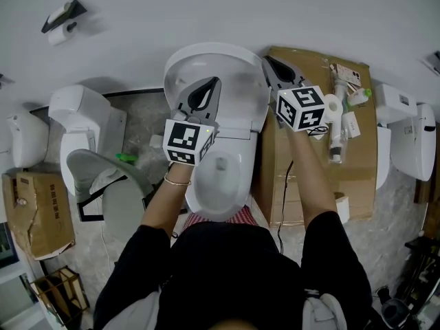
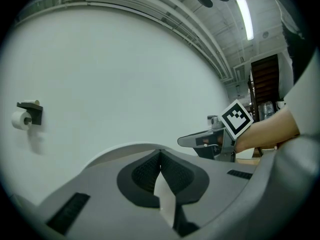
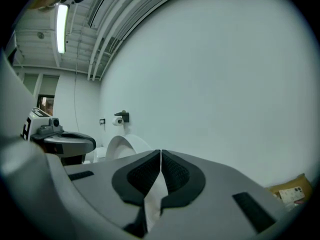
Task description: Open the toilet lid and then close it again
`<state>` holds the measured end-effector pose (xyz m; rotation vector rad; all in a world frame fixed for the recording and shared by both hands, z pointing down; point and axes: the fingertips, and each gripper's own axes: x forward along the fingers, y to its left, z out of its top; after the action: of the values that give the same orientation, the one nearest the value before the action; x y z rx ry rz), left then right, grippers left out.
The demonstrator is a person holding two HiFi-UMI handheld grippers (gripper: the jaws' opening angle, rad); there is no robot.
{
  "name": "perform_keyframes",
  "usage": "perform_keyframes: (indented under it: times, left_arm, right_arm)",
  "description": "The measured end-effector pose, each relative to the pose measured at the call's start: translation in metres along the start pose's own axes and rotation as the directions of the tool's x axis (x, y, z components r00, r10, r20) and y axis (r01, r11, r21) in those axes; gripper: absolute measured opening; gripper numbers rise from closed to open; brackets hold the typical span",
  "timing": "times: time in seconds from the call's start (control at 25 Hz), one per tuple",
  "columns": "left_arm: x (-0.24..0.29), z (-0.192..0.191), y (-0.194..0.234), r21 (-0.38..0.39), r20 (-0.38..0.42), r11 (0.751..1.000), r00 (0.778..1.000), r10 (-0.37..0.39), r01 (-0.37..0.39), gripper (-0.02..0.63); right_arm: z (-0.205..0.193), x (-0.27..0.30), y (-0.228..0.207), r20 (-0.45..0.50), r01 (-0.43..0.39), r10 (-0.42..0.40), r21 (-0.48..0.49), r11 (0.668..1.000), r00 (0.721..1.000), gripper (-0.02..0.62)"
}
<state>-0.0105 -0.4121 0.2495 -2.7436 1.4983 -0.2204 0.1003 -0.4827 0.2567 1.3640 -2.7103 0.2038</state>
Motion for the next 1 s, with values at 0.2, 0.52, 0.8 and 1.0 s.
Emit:
perform_keyframes:
  times: [0.2, 0.52, 0.8, 1.0]
  left_arm:
    - [-0.002, -0.003, 0.003, -0.001, -0.008, 1.0, 1.0, 0.004, -0.004, 0.003]
    - [-0.006, -0.006, 0.015, -0.006, -0.012, 1.0, 1.0, 0.024, -0.024, 0.003]
    - [-0.01, -0.007, 0.023, -0.009, -0.014, 0.999, 0.999, 0.032, -0.032, 0.003]
    - [-0.012, -0.009, 0.023, -0.014, -0.017, 0.999, 0.999, 0.03, -0.03, 0.003]
  right_arm:
    - [0.0, 0.015, -0.007, -0.036, -0.004, 0.002, -0.042, 0.999, 0.999, 0.02]
    - [-0.01, 0.035, -0.013, -0.092, -0.018, 0.014, -0.042, 0.999, 0.996, 0.02]
    - [-0.011, 0.043, -0.018, -0.112, -0.017, 0.011, -0.053, 0.998, 0.994, 0.02]
    - [-0.011, 0.044, -0.015, -0.141, -0.074, 0.064, -0.072, 0.995, 0.988, 0.018]
